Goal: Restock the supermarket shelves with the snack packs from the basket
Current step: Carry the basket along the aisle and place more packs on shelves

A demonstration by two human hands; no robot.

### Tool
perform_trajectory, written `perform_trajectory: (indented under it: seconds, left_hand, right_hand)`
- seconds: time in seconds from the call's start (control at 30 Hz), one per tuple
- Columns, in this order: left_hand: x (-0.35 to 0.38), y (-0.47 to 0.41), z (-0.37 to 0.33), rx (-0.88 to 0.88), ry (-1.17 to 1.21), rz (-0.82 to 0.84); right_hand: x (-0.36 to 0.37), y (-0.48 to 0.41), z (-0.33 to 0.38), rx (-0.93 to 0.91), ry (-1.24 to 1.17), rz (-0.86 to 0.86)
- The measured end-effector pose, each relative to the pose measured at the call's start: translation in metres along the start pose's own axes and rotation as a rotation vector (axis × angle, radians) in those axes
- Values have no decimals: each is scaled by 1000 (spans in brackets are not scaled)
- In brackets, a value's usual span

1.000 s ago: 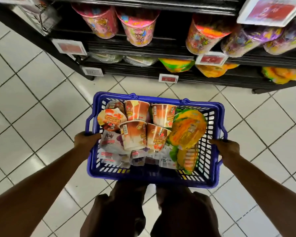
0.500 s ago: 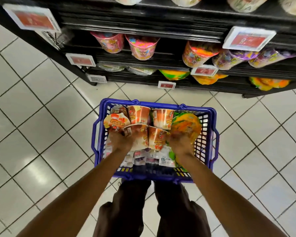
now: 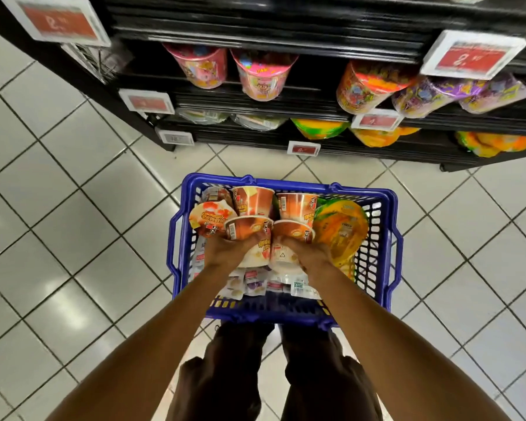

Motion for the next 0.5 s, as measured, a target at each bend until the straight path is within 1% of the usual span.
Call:
perform_trajectory:
  seconds: [0.1,0.2,0.27,0.4,0.5]
  left_hand:
    - [-25,30,-16,-56,169,151]
    - [-44,67,-35,-104,377,305]
    - [-56,98,-59,-115,490,384]
    - [-78,179,-124,-94,621,507]
    - [-102,245,-185,38,670,585]
  right_hand:
    - [-18,34,-1,-77,-204,34]
    - [-42,84,3,-147,-391,196]
    - [-61,124,15,-224,-443,236]
    - [-99,221,41,-402,-473,150]
    - [-133,300,63,-486,-516,99]
Point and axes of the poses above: each hand's wrist, its own y-axis away from the middle knuckle, its own x-axis out of the palm, z = x × y, the point moved 1 cm from there along -y, towards the middle knuckle, and after that the axes turned 11 degrees about y, right-handed, at the moved point
